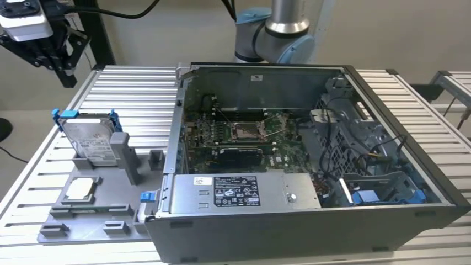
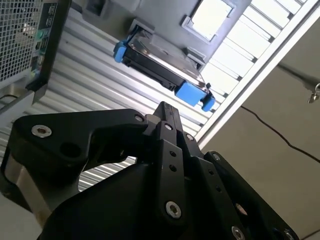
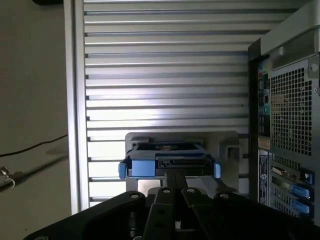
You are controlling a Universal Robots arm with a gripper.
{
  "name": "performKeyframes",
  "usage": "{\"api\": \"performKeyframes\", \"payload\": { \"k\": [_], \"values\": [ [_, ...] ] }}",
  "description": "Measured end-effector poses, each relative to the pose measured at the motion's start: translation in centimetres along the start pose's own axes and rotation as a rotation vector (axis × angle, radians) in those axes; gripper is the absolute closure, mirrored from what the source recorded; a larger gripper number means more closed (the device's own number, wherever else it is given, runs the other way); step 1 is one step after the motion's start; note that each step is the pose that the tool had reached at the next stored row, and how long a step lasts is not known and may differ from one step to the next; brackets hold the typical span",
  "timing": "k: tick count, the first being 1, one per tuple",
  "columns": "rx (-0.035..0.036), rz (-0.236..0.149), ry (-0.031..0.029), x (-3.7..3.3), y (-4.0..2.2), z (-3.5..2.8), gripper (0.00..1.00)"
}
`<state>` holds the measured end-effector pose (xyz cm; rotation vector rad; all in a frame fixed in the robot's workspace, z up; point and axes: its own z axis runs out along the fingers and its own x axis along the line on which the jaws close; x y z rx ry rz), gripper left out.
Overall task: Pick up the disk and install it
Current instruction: 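Reach for the disk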
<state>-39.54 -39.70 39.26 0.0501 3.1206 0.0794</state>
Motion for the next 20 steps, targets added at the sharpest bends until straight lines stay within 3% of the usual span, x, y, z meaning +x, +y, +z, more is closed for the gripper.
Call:
{"api": "performKeyframes", "payload": {
  "k": [7, 14, 20],
  "values": [
    [0.0000, -0.002, 0.0001, 1.65, -0.39, -0.05, 1.00],
    [-0.0002, -0.010, 0.0005, 2.00, -1.24, -0.10, 1.00],
    [-0.0003, -0.015, 0.0008, 2.00, -1.29, -0.10, 1.00]
  ]
}}
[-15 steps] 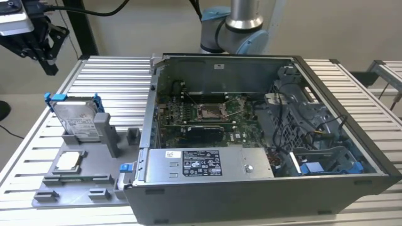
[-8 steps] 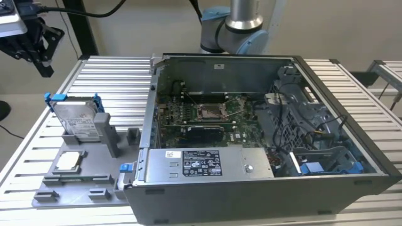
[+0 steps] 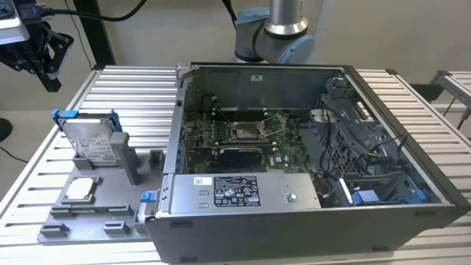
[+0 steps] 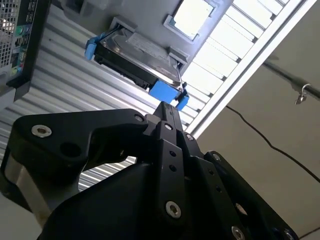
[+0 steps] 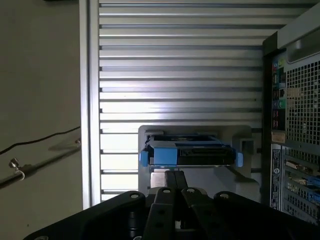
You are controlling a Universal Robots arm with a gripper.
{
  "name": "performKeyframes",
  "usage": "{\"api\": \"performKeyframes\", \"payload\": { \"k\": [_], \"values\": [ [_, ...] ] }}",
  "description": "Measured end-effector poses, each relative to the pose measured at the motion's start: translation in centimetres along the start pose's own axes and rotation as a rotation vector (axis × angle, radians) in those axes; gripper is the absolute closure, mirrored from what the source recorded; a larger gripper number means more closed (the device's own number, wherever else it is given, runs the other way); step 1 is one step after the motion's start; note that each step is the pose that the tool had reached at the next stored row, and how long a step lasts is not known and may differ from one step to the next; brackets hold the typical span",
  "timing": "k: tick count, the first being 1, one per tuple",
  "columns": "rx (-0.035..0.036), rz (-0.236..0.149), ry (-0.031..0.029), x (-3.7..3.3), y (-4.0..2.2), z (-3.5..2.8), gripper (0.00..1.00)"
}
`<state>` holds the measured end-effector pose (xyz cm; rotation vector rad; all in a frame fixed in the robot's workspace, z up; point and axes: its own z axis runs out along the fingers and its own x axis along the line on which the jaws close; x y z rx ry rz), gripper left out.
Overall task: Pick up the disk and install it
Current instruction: 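Reach for the disk, then pick up the disk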
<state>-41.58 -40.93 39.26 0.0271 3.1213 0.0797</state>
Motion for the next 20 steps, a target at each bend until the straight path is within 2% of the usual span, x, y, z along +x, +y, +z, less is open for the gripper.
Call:
{"api": "performKeyframes", "payload": {
  "k": [11, 20],
  "values": [
    [-0.0001, -0.009, 0.0004, 0.00, 0.00, 0.00, 1.00],
    [-0.0007, -0.096, 0.0049, 0.00, 0.00, -0.01, 1.00]
  ]
}}
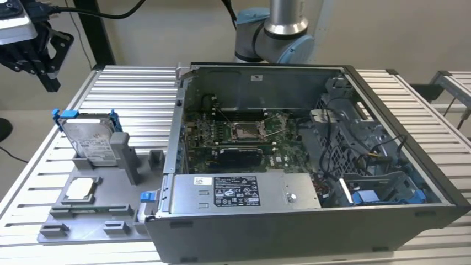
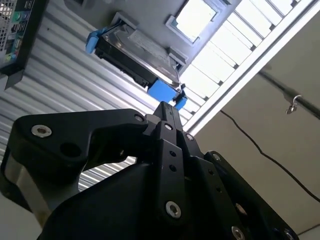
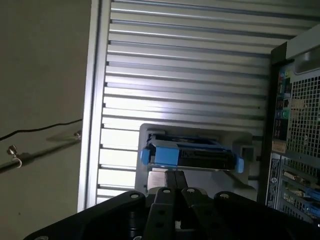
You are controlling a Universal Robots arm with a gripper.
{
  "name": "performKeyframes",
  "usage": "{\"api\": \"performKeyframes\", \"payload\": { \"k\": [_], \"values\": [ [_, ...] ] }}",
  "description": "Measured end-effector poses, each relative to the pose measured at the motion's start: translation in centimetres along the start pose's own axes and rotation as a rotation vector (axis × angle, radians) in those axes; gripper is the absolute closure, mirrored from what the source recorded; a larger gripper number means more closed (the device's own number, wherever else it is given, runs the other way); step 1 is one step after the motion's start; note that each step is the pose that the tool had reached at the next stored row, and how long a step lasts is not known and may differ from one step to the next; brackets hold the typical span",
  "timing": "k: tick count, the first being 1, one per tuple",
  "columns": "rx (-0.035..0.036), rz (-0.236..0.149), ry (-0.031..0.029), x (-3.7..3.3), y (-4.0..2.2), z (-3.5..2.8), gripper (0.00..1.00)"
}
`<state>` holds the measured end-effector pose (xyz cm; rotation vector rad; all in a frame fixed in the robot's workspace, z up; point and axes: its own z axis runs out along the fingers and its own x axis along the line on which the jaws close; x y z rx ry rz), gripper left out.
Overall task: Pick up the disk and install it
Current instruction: 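Pick up the disk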
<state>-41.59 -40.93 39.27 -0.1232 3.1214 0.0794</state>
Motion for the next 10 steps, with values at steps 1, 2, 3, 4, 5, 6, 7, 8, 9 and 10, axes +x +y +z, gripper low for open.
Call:
{"api": "performKeyframes", "payload": {
  "k": [1, 2, 3, 4, 5, 6, 7, 8, 9, 10],
  "values": [
    [0.0000, 0.000, 0.0001, 0.00, 0.00, 0.00, 1.00],
    [0.0000, -0.001, 0.0002, 0.00, 0.00, 0.00, 1.00],
    [0.0000, -0.001, 0.0001, 0.00, 0.00, 0.00, 1.00],
    [0.0000, -0.001, 0.0002, 0.00, 0.00, 0.00, 1.00],
    [-0.0001, -0.003, 0.0003, 0.00, 0.00, 0.00, 1.00],
    [-0.0002, -0.009, 0.0006, 0.00, 0.00, 0.00, 1.00],
    [-0.0002, -0.019, 0.0011, 0.00, 0.00, 0.00, 1.00],
    [-0.0003, -0.033, 0.0017, 0.00, 0.00, 0.00, 1.00],
    [-0.0003, -0.049, 0.0025, 0.00, 0.00, 0.00, 1.00],
    [-0.0002, -0.066, 0.0035, 0.00, 0.00, 0.00, 1.00]
  ]
}}
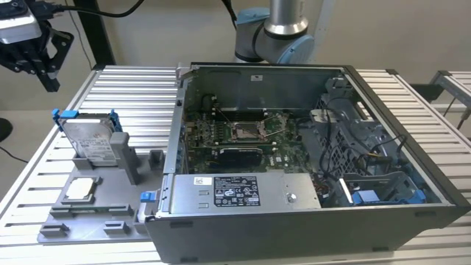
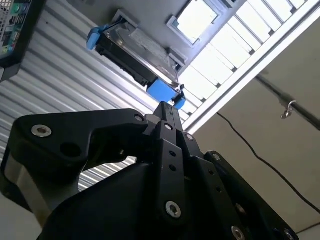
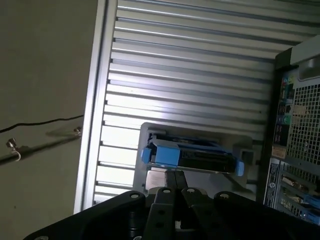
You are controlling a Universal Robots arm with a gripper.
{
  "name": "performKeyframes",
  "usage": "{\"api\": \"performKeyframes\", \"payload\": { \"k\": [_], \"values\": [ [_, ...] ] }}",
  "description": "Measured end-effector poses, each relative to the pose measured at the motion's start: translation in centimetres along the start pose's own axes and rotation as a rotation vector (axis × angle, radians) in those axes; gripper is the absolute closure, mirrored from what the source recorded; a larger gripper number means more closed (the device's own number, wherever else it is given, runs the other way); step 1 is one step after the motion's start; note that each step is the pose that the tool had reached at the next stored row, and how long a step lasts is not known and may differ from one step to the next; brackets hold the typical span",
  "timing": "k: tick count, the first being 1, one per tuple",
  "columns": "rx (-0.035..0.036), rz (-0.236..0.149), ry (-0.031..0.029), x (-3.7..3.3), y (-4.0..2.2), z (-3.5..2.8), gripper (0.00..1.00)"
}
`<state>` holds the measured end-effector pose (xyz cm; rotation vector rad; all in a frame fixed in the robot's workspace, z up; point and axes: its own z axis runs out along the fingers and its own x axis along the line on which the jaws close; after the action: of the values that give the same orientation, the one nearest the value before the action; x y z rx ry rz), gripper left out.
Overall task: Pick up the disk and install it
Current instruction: 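Pick up the disk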
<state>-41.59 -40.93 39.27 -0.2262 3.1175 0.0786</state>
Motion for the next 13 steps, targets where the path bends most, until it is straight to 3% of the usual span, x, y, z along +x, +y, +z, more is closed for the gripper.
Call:
{"api": "performKeyframes", "payload": {
  "k": [13],
  "values": [
    [0.0013, -0.233, 0.0121, 0.00, 0.00, 0.00, 1.00]
  ]
}}
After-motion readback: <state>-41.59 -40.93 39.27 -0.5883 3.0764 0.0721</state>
